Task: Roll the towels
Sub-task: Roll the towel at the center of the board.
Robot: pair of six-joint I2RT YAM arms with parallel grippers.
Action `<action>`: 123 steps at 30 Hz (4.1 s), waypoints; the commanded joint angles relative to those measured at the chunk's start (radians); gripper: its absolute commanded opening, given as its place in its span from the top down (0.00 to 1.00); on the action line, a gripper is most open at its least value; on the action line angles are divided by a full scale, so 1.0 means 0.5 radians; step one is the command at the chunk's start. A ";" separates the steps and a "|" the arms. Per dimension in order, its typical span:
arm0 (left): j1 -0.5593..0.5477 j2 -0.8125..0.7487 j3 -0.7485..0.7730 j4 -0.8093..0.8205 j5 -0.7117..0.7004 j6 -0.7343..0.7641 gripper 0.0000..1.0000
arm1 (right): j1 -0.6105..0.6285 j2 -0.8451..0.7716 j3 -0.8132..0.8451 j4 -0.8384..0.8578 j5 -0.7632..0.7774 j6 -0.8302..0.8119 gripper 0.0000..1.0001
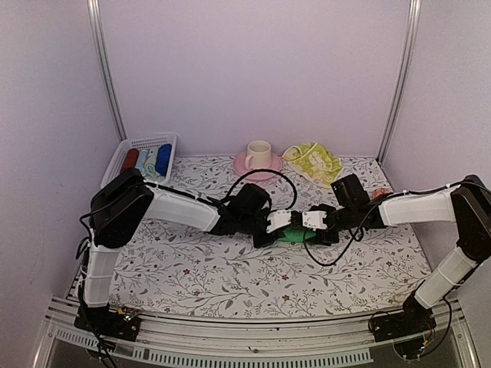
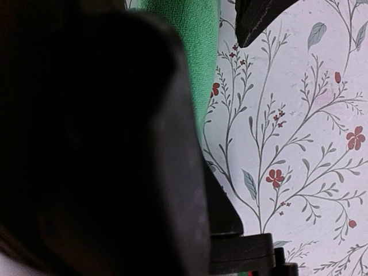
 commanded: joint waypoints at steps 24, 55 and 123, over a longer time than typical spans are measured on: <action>0.090 0.094 -0.051 -0.162 0.164 -0.184 0.85 | 0.021 0.114 -0.063 0.166 0.154 0.072 0.52; 0.080 -0.600 -0.921 0.865 -0.172 -0.141 0.31 | -0.163 0.785 0.969 -1.205 -0.561 0.343 0.84; 0.062 -0.507 -0.789 1.064 0.272 -0.187 0.46 | -0.417 1.641 1.815 -2.438 -1.471 0.175 0.87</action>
